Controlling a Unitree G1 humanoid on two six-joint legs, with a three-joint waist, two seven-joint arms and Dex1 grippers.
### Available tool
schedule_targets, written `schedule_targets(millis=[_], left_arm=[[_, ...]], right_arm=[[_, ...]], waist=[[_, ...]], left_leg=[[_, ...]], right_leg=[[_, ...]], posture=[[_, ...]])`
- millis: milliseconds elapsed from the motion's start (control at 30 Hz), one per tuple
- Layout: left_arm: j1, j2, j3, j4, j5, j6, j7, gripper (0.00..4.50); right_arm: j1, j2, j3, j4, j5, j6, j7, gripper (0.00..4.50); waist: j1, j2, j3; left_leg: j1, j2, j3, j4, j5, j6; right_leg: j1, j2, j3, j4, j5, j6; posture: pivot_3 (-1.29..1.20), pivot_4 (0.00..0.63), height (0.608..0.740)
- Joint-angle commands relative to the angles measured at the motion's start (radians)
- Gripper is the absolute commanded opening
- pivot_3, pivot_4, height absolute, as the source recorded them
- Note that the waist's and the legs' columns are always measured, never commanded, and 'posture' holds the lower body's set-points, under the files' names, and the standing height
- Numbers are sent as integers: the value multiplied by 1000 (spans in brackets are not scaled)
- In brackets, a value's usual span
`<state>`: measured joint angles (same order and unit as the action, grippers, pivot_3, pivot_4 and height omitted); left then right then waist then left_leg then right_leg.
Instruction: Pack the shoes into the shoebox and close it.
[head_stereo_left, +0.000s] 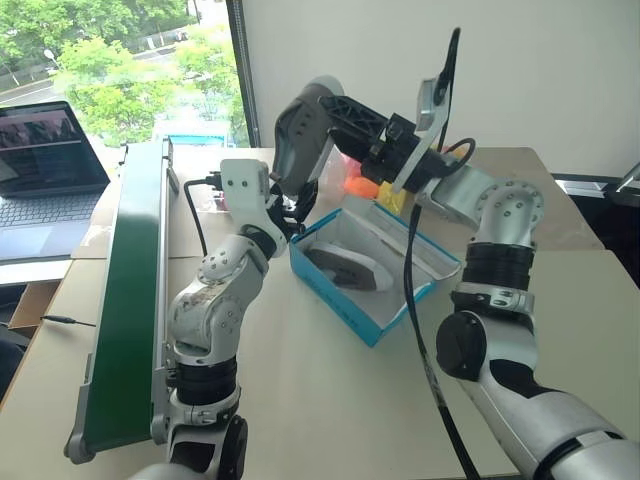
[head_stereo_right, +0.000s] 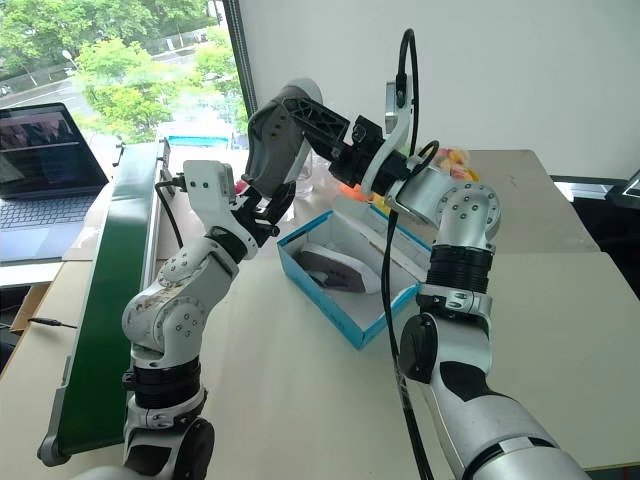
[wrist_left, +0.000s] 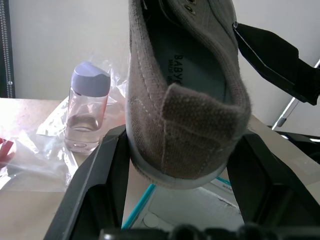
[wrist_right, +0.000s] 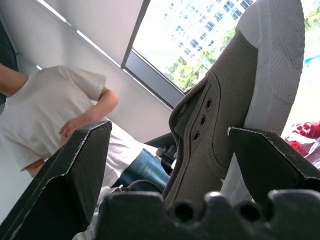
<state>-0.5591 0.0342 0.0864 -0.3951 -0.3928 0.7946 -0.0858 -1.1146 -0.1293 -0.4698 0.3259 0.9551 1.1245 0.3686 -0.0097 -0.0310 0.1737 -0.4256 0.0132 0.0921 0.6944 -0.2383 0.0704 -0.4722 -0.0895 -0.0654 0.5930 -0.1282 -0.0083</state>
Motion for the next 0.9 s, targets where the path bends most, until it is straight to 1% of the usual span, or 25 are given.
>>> schedule_targets(millis=[33, 133, 200, 333, 433, 600, 800, 900], left_arm=[[-47, -10, -26, -74, -59, 22, -28, 2375], [-53, 1, -20, -72, -59, 26, -27, 2375], [-52, 25, 3, -61, -53, 20, -26, 2375], [-43, 80, -11, -56, -26, 0, -45, 2375], [-34, 82, -13, -59, -34, -4, -40, 2375], [-44, 70, -46, -52, -35, -11, -46, 2375], [-33, 40, -62, -88, -79, 40, -40, 2375], [-23, 42, -65, -103, -88, 58, -38, 2375]], right_arm=[[-15, -12, -9, -11, 17, -18, -35, 4500], [-11, -22, -9, -10, 19, -25, -45, 4500], [-6, -46, -12, -13, 21, -21, -40, 4500], [-8, -121, -23, -27, 34, 13, -46, 4500], [1, -176, -23, -59, 59, 49, -35, 4500], [23, -171, -1, -68, 62, 38, -28, 4500], [32, -143, 96, -24, -12, -47, 42, 4500], [25, -140, 114, 3, -36, -78, 65, 4500]], waist=[[-2, 0, 0], [-2, 0, 0], [-2, 0, 0], [-1, 0, 0], [1, 0, 0], [-3, 0, 0], [-4, 0, 0], [-3, 0, 0]], left_leg=[[0, 0, 0, 0, 0, 0], [0, 0, 0, 1, 0, 0], [0, 0, 0, 1, 0, 0], [0, 0, 0, 0, 0, 0], [-1, 0, 0, 0, 0, 0], [0, -1, 0, 0, 0, 1], [1, 0, 0, 1, 0, 0], [1, 0, 0, 1, 1, 0]], right_leg=[[0, 0, 0, 0, -1, 1], [0, 0, 0, 0, -2, 3], [0, 0, 1, 0, -2, 3], [0, 0, 1, 0, -2, 3], [0, 0, 1, 0, -2, 3], [1, 0, 2, 0, -1, 3], [1, 1, 2, 1, -2, 3], [1, 1, 2, 1, -2, 3]], posture=[[0, 150, 740], [0, 150, 740], [0, 150, 740], [0, 150, 740], [0, 150, 740], [0, 150, 740], [0, 150, 740], [0, 150, 740]])
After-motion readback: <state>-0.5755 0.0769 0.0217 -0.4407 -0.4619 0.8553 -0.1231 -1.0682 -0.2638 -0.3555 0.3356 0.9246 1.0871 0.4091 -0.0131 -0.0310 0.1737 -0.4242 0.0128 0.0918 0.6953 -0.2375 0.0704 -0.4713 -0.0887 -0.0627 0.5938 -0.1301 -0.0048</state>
